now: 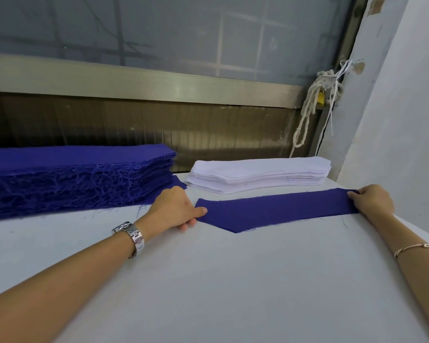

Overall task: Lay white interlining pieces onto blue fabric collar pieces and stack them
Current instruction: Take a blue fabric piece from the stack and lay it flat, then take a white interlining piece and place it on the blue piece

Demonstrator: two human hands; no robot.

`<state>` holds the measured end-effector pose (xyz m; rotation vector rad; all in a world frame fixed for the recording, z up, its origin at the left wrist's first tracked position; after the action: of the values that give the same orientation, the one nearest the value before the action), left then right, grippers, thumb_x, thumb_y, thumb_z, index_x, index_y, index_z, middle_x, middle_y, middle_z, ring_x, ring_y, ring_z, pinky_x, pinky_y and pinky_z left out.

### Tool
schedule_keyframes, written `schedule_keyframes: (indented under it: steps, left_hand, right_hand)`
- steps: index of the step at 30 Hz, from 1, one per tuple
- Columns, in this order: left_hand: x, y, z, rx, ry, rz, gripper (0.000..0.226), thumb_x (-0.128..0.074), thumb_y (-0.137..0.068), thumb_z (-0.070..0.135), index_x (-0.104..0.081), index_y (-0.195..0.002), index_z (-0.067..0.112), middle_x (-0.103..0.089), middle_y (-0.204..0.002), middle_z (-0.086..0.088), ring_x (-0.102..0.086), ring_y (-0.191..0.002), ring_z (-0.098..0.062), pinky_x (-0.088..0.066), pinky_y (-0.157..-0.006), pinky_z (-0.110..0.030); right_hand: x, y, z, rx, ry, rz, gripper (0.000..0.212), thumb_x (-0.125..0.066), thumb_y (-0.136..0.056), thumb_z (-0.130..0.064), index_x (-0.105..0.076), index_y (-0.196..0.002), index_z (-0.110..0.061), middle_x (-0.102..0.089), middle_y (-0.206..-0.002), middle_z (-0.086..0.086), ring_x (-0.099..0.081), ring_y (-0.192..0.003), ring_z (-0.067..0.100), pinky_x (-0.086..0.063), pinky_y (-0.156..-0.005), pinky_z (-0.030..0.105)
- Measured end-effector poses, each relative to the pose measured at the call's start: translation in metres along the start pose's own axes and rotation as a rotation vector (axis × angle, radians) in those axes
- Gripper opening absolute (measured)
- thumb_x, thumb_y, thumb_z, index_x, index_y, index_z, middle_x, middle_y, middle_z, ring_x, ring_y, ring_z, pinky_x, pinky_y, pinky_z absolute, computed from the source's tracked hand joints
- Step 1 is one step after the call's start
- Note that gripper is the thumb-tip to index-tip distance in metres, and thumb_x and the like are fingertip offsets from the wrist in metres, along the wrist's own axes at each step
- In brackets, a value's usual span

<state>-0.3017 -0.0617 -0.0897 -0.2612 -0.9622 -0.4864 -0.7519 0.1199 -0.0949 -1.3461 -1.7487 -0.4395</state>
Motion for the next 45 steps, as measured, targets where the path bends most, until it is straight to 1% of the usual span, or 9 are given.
schedule_keyframes:
  steps: [11, 14, 16, 22, 25, 29, 33, 38, 45]
  left_hand:
    - [0.014, 0.009, -0.005, -0.028, -0.155, 0.097, 0.054, -0.065, -0.088, 0.055, -0.071, -0.056, 0.012, -0.06, -0.04, 0.004, -0.055, -0.039, -0.001, -0.04, -0.048, -0.009]
    - [0.03, 0.016, -0.003, -0.039, -0.17, 0.183, 0.053, -0.066, -0.088, 0.052, -0.074, -0.07, 0.003, -0.072, -0.063, -0.009, -0.063, -0.055, -0.016, -0.06, -0.069, -0.03]
    - [0.046, 0.025, 0.0, -0.093, -0.158, 0.275, 0.051, -0.065, -0.091, 0.048, -0.07, -0.069, 0.002, -0.072, -0.067, -0.012, -0.06, -0.054, -0.02, -0.059, -0.071, -0.036]
    - [0.119, 0.06, -0.015, -0.269, -0.183, 0.635, 0.034, -0.061, -0.095, 0.041, -0.061, -0.069, 0.019, -0.061, -0.055, 0.002, -0.059, -0.056, -0.014, -0.05, -0.06, -0.028]
    - [0.149, 0.069, -0.043, -0.25, -0.255, 0.749, 0.027, -0.059, -0.095, 0.044, -0.061, -0.076, 0.025, -0.061, -0.059, 0.007, -0.055, -0.056, -0.004, -0.037, -0.051, -0.022]
    - [0.181, 0.071, -0.085, -0.187, -0.37, 0.844, 0.019, -0.059, -0.096, 0.043, -0.063, -0.086, 0.027, -0.061, -0.073, 0.011, -0.054, -0.068, -0.007, -0.028, -0.049, -0.023]
    - [0.211, 0.068, -0.129, -0.12, -0.418, 0.822, 0.015, -0.061, -0.097, 0.028, -0.07, -0.1, 0.016, -0.063, -0.095, -0.002, -0.058, -0.091, -0.021, -0.046, -0.062, -0.034]
    - [0.235, 0.069, -0.173, 0.045, -0.403, 0.696, 0.02, -0.057, -0.099, 0.019, -0.071, -0.112, 0.01, -0.065, -0.112, -0.012, -0.061, -0.098, -0.029, -0.05, -0.079, -0.041]
    - [0.26, 0.085, -0.206, 0.181, -0.455, 0.602, 0.021, -0.057, -0.099, 0.017, -0.073, -0.111, 0.009, -0.071, -0.105, -0.014, -0.064, -0.098, -0.032, -0.053, -0.086, -0.049]
  right_hand:
    - [0.004, 0.007, -0.005, 0.05, 0.018, 0.046, 0.023, -0.066, -0.095, -0.015, -0.068, -0.087, 0.006, -0.065, -0.093, 0.027, -0.059, -0.086, 0.043, -0.049, -0.079, 0.043]
    - [0.008, 0.016, -0.011, 0.014, -0.002, 0.119, 0.032, -0.059, -0.099, -0.018, -0.06, -0.121, 0.005, -0.048, -0.131, 0.031, -0.057, -0.106, 0.052, -0.045, -0.095, 0.052]
    - [0.011, 0.025, -0.024, 0.064, -0.023, 0.192, 0.031, -0.054, -0.101, -0.016, -0.057, -0.126, 0.002, -0.041, -0.137, 0.029, -0.057, -0.104, 0.053, -0.045, -0.095, 0.055]
    - [0.001, 0.074, -0.11, 0.484, -0.121, 0.225, 0.02, -0.057, -0.096, -0.008, -0.066, -0.113, -0.003, -0.06, -0.12, 0.022, -0.06, -0.092, 0.04, -0.048, -0.082, 0.044]
    - [-0.012, 0.107, -0.159, 0.645, -0.169, 0.172, 0.013, -0.063, -0.096, -0.01, -0.068, -0.106, -0.005, -0.067, -0.106, 0.015, -0.055, -0.083, 0.022, -0.044, -0.075, 0.034]
    - [-0.031, 0.147, -0.222, 0.753, -0.209, 0.029, 0.012, -0.062, -0.097, -0.014, -0.071, -0.102, -0.009, -0.068, -0.097, 0.008, -0.056, -0.08, 0.019, -0.042, -0.07, 0.03]
    - [-0.052, 0.186, -0.279, 0.789, -0.296, -0.166, 0.017, -0.059, -0.099, -0.016, -0.073, -0.102, -0.009, -0.071, -0.091, 0.006, -0.064, -0.08, 0.02, -0.056, -0.077, 0.036]
    - [-0.071, 0.218, -0.332, 0.799, -0.394, -0.351, 0.02, -0.055, -0.102, -0.019, -0.072, -0.107, -0.009, -0.068, -0.098, 0.001, -0.06, -0.087, 0.015, -0.045, -0.078, 0.031]
    - [-0.093, 0.235, -0.374, 0.705, -0.346, -0.486, 0.039, -0.054, -0.103, -0.031, -0.072, -0.107, 0.003, -0.072, -0.109, 0.02, -0.067, -0.099, 0.033, -0.052, -0.086, 0.043]
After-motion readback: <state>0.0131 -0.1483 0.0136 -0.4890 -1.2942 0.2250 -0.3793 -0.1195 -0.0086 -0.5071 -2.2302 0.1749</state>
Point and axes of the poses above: each hand's wrist, its own y-axis away from the middle knuckle, its own x-axis out of the back of the hand, z = x × y, the point moved 4 cm from there along -y, towards the middle knuckle
